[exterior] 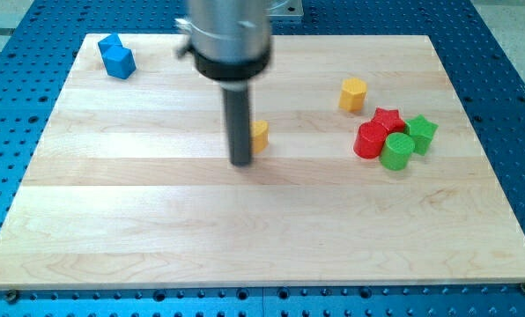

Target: Push the heart towards the bottom right corner

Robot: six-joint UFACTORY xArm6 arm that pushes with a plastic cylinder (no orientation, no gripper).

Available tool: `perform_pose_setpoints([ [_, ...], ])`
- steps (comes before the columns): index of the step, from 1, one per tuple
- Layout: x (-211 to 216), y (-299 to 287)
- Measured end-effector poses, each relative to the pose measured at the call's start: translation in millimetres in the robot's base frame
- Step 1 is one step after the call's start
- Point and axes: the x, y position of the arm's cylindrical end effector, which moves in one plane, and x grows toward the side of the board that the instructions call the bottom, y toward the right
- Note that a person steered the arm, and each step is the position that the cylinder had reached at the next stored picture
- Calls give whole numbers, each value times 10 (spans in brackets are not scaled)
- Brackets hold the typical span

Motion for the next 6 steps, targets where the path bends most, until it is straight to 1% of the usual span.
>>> perform_pose_setpoints([
  [1, -21, -230],
  [2, -584, -821],
  [3, -947, -353],
  [4, -521, 188],
  [5, 12, 560],
  [6, -629, 532],
])
